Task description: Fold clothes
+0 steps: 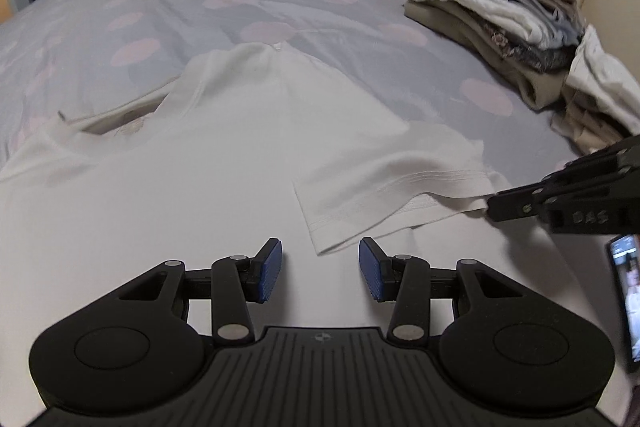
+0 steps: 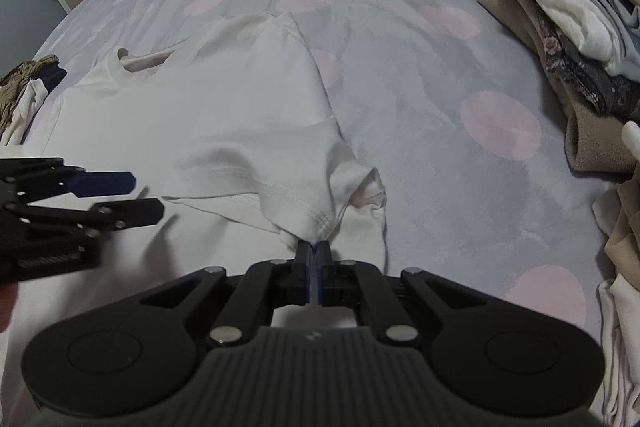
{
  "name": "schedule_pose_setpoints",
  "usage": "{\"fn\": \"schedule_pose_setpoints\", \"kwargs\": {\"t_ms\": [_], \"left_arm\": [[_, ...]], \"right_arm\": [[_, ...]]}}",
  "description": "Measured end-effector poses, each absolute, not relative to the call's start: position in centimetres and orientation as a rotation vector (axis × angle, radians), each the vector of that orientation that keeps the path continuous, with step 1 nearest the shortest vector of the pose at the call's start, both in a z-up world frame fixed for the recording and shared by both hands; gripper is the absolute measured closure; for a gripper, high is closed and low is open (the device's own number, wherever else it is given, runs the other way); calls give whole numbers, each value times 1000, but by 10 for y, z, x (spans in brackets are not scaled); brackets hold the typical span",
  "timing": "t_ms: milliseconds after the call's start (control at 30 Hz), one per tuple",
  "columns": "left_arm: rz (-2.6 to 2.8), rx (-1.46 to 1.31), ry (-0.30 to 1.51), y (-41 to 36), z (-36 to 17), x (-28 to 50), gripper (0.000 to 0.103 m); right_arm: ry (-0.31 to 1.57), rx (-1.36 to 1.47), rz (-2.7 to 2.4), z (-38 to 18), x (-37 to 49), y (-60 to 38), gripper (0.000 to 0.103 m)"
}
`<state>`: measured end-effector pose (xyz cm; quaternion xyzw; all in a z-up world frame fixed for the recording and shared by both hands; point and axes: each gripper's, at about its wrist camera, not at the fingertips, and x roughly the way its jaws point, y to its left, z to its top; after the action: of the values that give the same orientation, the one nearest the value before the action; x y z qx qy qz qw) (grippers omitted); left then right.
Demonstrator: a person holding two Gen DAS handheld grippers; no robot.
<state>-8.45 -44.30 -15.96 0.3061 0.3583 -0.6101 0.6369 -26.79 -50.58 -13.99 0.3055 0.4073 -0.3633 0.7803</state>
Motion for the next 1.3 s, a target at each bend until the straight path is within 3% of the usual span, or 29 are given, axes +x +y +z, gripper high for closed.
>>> {"fn": "schedule_pose_setpoints", "kwargs": {"t_ms": [167,233,467,667,800,1067,1300], "left_arm": [[-1393,664,860,-449,-165,-78,97],[-1397,618,900,-450,-161,-70,103],[-1385,531,917,-443,-134,-39,103],[-1326,611,927,-449,-155,-34,103],[-1306,646,902,-448,-160,-37,102],[-1332,599,845,-438,-132,-43,100],[-1310,615,862,-441,-133,-51,99]], "right_arm": [[865,696,-777,-140,-271,-510,100],[865,689,-778,-139,-271,-510,100],[823,714,-751,-127,-279,-510,100],[858,790,-650,-146,-269,-504,100],[885,793,-608,-152,-268,-499,93],[743,764,-743,-116,-300,-521,91],[734,774,-788,-133,-285,-540,91]]}}
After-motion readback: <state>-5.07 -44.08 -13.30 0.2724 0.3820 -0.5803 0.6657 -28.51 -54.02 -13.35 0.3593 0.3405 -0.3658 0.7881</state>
